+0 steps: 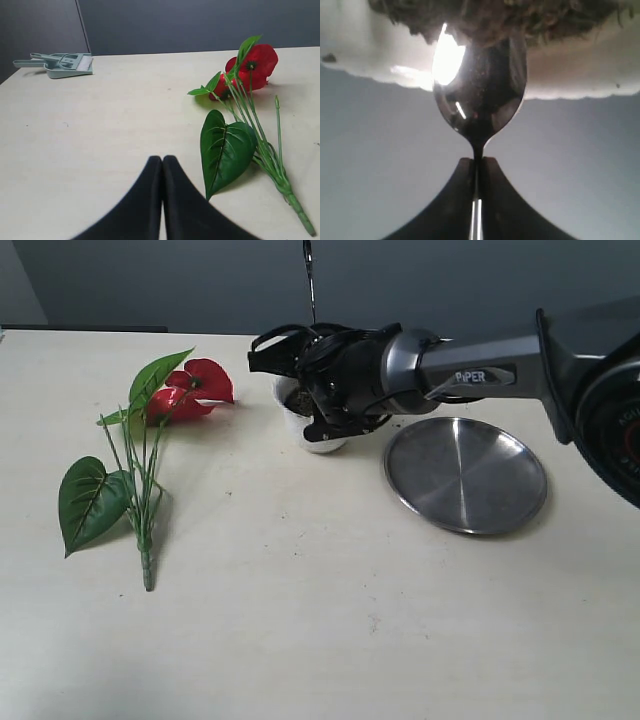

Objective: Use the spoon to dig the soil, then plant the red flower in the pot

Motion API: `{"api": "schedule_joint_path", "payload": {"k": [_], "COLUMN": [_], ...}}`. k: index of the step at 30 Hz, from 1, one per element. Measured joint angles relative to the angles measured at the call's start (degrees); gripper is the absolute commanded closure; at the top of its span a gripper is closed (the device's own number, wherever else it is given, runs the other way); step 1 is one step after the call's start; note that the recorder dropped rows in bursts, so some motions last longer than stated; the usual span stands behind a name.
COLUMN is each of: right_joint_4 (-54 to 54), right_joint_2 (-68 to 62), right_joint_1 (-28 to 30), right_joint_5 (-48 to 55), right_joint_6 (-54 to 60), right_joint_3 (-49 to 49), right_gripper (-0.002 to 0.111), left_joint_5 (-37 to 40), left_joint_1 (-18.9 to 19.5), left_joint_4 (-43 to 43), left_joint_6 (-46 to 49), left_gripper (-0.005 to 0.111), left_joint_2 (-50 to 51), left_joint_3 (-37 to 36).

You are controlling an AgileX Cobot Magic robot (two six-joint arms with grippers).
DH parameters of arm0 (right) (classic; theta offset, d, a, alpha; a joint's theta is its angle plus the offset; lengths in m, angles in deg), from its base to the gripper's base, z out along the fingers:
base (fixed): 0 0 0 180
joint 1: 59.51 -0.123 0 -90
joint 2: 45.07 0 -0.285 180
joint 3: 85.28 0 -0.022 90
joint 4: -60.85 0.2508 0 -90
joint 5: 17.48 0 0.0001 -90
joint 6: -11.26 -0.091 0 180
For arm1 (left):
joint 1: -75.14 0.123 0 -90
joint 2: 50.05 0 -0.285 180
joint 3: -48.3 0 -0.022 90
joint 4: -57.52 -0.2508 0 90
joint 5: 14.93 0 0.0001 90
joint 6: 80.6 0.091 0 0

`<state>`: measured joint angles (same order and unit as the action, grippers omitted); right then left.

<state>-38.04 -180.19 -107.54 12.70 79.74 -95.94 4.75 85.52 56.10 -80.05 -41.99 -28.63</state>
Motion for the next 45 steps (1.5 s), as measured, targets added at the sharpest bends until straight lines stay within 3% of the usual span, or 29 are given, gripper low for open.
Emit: {"api": "schedule_joint_path", "payload": {"k": [16, 35, 45], "right_joint_4": [0.8, 2.7, 2.8], "right_joint_2": [0.5, -2.3, -1.7], "right_joint_1": [3.2, 2.8, 0.7], "right_joint_5": [-3.4, -5.5, -1.4], "right_joint_6": [0.0, 0.0, 0.0], "right_joint_3": [-3.4, -3.2, -0.2], "right_gripper": [0.109, 0.109, 0.109], "left_joint_5": [0.0, 0.0, 0.0], "left_joint_1": [0.0, 0.0, 0.0], "left_joint_4": [0.0, 0.0, 0.0], "left_joint_6": [0.0, 0.0, 0.0], "left_gripper": [0.106, 0.106, 0.106], "left_joint_2": [0.0, 0.0, 0.0], "left_joint_3": [0.0, 0.0, 0.0]}}
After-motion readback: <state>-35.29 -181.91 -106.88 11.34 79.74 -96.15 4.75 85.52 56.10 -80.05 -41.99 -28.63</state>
